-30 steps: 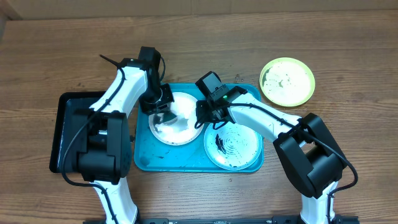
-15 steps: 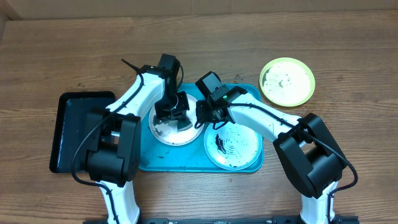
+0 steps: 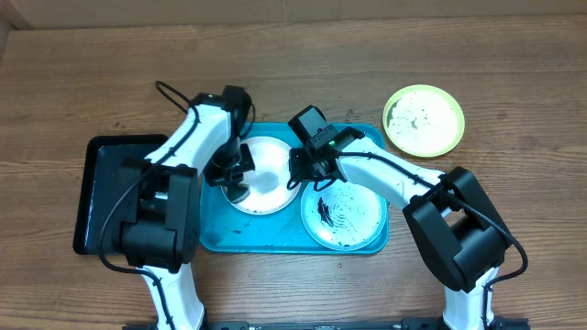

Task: Clean dirty plates on tray and stack at the side
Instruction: 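Scrub the white plate with the left-held sponge, then lift the white plate with the right gripper, moving left arm aside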

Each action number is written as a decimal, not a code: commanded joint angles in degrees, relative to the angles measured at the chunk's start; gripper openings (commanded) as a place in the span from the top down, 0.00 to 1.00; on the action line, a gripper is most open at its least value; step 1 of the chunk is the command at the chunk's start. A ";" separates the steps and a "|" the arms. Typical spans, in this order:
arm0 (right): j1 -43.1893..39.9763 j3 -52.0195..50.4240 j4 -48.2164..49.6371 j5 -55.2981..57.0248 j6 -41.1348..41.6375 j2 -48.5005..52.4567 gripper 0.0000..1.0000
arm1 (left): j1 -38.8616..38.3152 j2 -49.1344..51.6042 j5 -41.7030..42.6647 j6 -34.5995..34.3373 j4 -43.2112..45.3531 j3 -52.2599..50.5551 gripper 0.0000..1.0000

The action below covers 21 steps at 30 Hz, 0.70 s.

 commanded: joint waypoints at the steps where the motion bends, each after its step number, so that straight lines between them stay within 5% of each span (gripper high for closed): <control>1: -0.42 0.96 0.00 1.20 -0.35 -0.24 0.96 | 1.36 -0.24 -3.50 -1.49 -2.19 5.29 0.96; 16: -0.39 6.71 -0.11 2.01 -10.80 -1.36 0.96 | 4.87 -14.53 -3.30 -1.51 -1.27 10.71 0.96; 21: -0.39 10.62 -3.87 16.15 -17.33 -3.74 0.96 | 9.62 -14.53 -2.19 -1.51 -1.29 10.49 0.96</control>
